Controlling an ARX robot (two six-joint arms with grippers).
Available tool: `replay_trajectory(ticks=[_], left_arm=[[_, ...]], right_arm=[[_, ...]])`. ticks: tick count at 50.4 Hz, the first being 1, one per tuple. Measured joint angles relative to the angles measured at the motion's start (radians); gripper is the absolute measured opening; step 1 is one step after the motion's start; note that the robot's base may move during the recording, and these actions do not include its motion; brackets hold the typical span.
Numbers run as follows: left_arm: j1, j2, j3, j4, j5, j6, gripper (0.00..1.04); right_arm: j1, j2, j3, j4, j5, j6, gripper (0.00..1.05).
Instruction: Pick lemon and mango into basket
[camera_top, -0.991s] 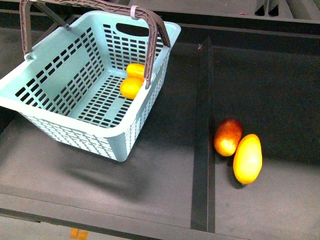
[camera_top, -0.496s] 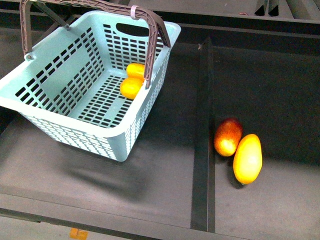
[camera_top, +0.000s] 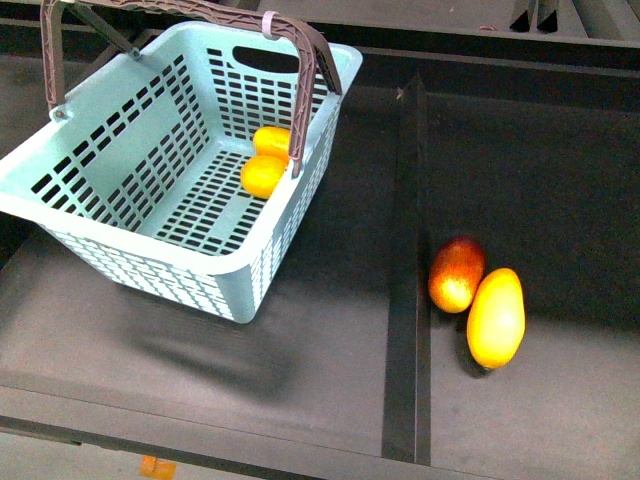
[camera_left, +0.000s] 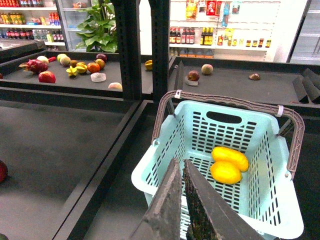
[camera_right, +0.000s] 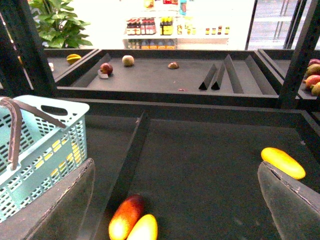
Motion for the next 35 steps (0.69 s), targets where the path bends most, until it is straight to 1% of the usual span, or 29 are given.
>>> replay_trajectory(ticks=[19, 20, 22, 30, 33, 35], left_arm=[[0.000, 0.000, 0.000, 0.000, 0.000, 0.000, 0.03], [0.000, 0.000, 0.000, 0.000, 0.000, -0.001, 0.05], [0.000, 0.000, 0.000, 0.000, 0.000, 0.000, 0.15], [0.000, 0.000, 0.000, 0.000, 0.000, 0.000, 0.43], [0.000, 0.000, 0.000, 0.000, 0.000, 0.000, 0.59], [0.000, 0.000, 0.000, 0.000, 0.000, 0.000, 0.66]], right_arm=[[0.000, 0.000, 0.000, 0.000, 0.000, 0.000, 0.96], [0.000, 0.000, 0.000, 0.000, 0.000, 0.000, 0.96], [0.000, 0.000, 0.000, 0.000, 0.000, 0.000, 0.96], [0.000, 0.000, 0.000, 0.000, 0.000, 0.000, 0.96], [0.000, 0.000, 0.000, 0.000, 0.000, 0.000, 0.96], [0.000, 0.000, 0.000, 0.000, 0.000, 0.000, 0.96]])
